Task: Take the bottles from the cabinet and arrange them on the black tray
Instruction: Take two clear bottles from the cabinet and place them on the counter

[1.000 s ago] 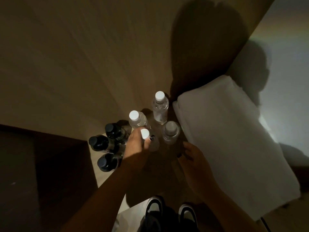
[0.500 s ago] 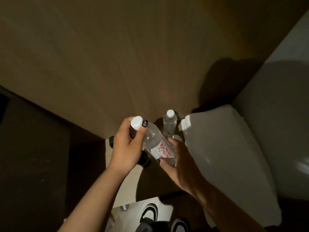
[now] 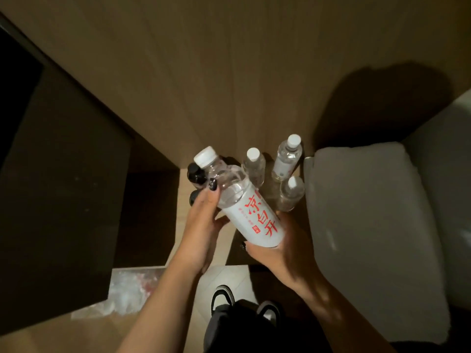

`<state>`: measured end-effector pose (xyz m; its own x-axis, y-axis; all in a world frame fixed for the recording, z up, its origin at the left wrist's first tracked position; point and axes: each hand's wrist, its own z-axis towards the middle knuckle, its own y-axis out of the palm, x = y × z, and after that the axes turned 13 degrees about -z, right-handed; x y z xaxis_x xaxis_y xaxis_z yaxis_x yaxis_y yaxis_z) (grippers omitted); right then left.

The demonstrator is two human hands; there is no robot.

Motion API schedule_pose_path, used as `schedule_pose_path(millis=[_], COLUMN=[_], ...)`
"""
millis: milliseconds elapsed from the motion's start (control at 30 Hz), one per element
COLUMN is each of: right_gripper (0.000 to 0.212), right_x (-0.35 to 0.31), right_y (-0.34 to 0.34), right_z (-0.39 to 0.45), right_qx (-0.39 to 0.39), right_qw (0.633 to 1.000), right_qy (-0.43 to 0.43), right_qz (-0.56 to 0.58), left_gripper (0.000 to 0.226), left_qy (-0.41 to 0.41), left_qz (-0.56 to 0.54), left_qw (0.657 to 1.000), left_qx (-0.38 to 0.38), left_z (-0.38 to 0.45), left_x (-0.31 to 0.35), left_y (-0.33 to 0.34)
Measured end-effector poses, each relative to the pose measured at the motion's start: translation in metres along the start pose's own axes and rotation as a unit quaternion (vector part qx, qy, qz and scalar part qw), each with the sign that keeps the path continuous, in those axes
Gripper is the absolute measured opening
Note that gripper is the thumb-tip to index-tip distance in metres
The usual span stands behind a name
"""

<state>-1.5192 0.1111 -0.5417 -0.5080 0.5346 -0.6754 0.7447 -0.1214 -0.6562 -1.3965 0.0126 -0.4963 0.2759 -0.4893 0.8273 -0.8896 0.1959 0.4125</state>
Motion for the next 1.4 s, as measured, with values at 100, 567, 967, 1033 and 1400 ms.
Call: schedule_pose_path(millis=[100, 567, 967, 1033, 1400], right_gripper=[0.085, 0.055, 0.039, 0.035, 0.037], right_x=[-0.006, 0.014, 0.037, 0.039, -0.026], right_y=[0.003, -0.034, -0.014, -0.017, -0.088], right_z=[-0.003, 0.085, 0.120, 0.117, 0.063], right_qx=[-0.034, 0.158, 0.104, 0.095, 0.186], right_qw=[0.999, 0.987, 0.993, 0.994, 0.980], right_qy=[0.008, 0.030, 0.040, 0.040, -0.039], right_qz=[-0.012, -0.017, -0.041, -0.042, -0.059], left_gripper=[0.063, 0.070, 0.020, 0.019, 0.018], left_qy=[-0.031, -0.221, -0.178, -0.173, -0.206], left_qz=[-0.060, -0.196, -0.093, -0.085, -0.260], left_qw=[0.998, 0.944, 0.974, 0.976, 0.941], left_qx=[0.013, 0.148, 0.109, 0.104, 0.067], left_z=[-0.004, 0.037, 0.032, 0.032, 0.000], left_x=[-0.012, -0.012, -0.021, -0.022, 0.007], left_y=[0.003, -0.005, -0.019, -0.019, 0.006])
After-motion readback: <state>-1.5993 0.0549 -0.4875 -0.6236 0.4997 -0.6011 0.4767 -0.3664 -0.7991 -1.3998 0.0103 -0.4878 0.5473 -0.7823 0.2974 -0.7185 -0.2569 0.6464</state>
